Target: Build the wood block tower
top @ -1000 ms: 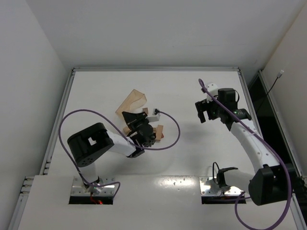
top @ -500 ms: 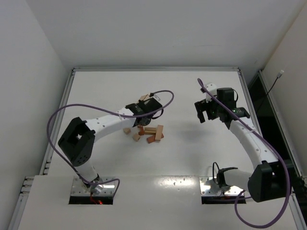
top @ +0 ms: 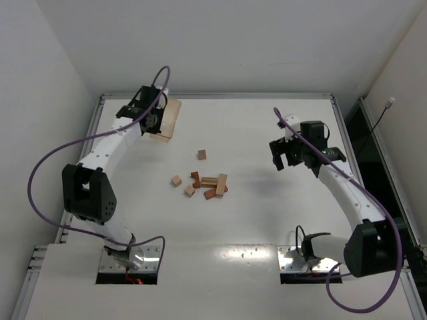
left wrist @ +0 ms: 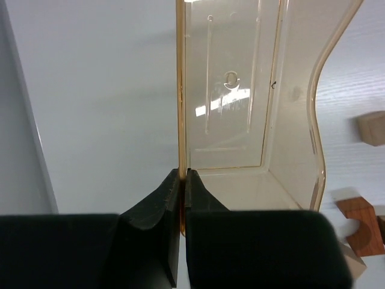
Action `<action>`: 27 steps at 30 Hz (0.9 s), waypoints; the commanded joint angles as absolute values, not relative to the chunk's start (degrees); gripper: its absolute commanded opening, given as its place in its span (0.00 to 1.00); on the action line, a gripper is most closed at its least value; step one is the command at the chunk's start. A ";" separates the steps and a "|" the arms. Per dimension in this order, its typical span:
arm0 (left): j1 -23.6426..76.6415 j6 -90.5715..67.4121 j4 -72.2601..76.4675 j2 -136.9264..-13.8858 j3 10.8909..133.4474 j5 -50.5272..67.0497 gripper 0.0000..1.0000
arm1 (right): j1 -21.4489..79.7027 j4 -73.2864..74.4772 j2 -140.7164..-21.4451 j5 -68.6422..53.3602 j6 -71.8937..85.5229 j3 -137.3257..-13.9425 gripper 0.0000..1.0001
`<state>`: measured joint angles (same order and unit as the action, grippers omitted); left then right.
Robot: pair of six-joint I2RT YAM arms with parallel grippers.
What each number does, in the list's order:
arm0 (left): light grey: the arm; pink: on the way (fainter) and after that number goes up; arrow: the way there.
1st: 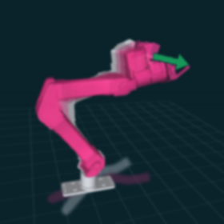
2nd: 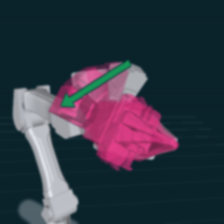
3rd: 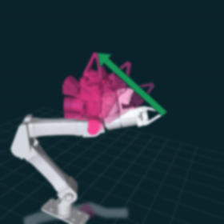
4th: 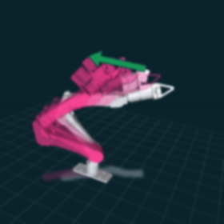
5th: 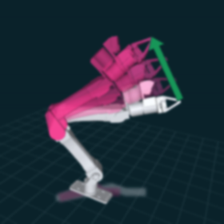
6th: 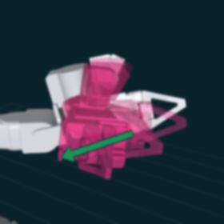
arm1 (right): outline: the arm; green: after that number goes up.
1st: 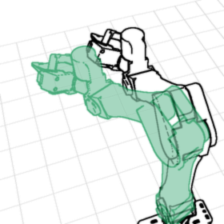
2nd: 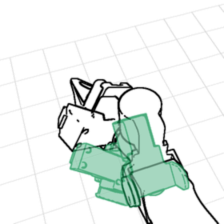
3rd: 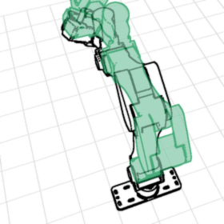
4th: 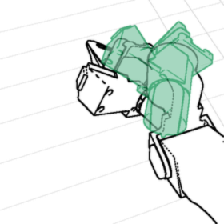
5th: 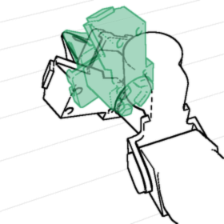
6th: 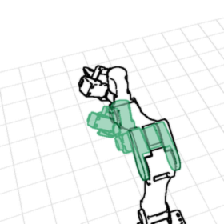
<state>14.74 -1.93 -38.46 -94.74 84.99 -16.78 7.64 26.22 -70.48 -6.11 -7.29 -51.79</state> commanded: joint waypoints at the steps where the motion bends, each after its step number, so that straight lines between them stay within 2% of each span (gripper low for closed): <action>1: 8.98 1.23 -35.78 -93.43 87.36 -10.65 0.00 | 7.38 25.14 -70.49 -8.09 -6.50 -54.40 0.87; 3: 2.94 2.02 -36.38 -94.83 89.90 -6.70 0.00 | 7.38 25.14 -70.49 -8.78 -6.50 -54.40 0.87; 7: -8.42 0.71 -42.70 -102.63 98.42 8.66 0.00 | 7.38 25.66 -71.54 -10.45 -7.03 -55.45 0.87; 10: -13.60 2.36 -45.08 -109.41 103.25 12.48 0.00 | 7.38 26.19 -72.25 -11.07 -7.03 -55.98 0.87; 21: -19.94 7.56 -50.71 -128.66 122.33 20.82 0.00 | 7.38 26.72 -74.53 -13.88 -8.17 -56.51 0.87; 27: -19.95 8.09 -51.77 -135.87 129.81 18.46 0.00 | 7.38 26.72 -76.20 -14.41 -8.17 -57.04 0.87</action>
<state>-19.00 6.92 -51.37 -135.00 126.45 17.32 7.64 27.77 -75.72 -12.53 -7.55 -54.46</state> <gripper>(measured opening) 0.010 0.863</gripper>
